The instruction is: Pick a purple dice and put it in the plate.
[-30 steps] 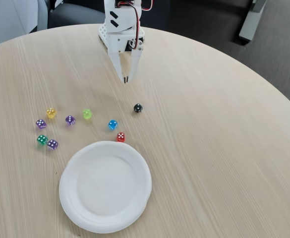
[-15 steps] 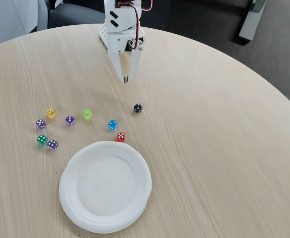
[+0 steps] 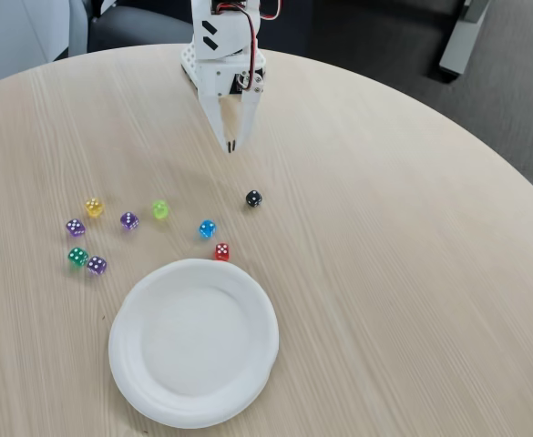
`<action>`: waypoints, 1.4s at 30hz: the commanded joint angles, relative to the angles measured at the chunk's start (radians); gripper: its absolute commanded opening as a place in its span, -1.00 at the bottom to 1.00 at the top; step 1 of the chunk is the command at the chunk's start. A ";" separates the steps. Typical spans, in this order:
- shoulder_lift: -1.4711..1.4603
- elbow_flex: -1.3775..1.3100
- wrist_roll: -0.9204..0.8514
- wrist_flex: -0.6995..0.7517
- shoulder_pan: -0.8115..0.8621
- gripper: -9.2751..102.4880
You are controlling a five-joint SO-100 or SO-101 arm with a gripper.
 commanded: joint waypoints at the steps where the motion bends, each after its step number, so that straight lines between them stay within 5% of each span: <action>1: -0.002 -0.009 0.003 0.003 0.002 -0.83; 19: -0.049 -0.132 0.028 -0.012 0.014 -0.79; 42: -1.186 -1.046 0.405 -0.002 0.029 -0.69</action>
